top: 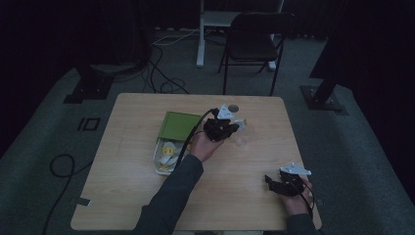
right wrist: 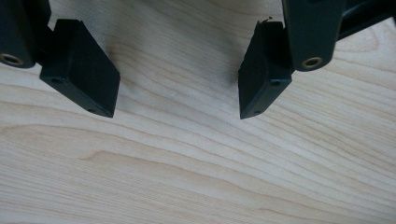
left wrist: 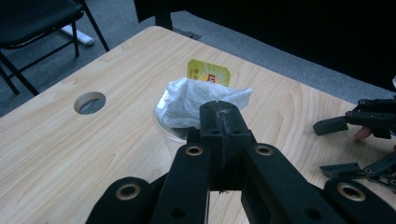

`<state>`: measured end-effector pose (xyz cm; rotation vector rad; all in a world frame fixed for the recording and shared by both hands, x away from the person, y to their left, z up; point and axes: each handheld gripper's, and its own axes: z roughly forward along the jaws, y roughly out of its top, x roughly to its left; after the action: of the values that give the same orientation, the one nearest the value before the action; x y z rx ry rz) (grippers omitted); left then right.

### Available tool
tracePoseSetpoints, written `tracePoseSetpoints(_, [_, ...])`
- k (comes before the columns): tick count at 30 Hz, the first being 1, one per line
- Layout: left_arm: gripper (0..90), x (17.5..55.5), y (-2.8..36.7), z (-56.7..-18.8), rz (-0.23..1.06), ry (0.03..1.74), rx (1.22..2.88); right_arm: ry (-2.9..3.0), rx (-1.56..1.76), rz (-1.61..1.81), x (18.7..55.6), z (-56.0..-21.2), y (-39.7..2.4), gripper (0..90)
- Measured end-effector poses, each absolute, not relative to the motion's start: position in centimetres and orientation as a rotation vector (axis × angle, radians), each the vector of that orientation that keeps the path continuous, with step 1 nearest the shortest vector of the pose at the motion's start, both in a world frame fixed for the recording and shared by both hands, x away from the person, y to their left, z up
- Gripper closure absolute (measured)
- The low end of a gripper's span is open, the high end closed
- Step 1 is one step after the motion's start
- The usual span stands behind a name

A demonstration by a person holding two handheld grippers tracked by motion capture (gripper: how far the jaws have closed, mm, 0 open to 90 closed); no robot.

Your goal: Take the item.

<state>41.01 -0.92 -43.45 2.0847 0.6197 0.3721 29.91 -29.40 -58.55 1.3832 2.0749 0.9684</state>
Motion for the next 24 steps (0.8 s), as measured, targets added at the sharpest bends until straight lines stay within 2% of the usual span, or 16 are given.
tracePoseSetpoints(14, [90.0,42.1,-2.1,-42.8,0.385,0.618,2.079,2.075,1.381,0.969,29.9,-58.5,-29.4,29.3])
tracePoseSetpoints(24, [90.0,43.1,-3.7,-43.9,0.389,0.639,2.063,2.082,1.377,0.969,30.0,-58.5,-29.3,29.3])
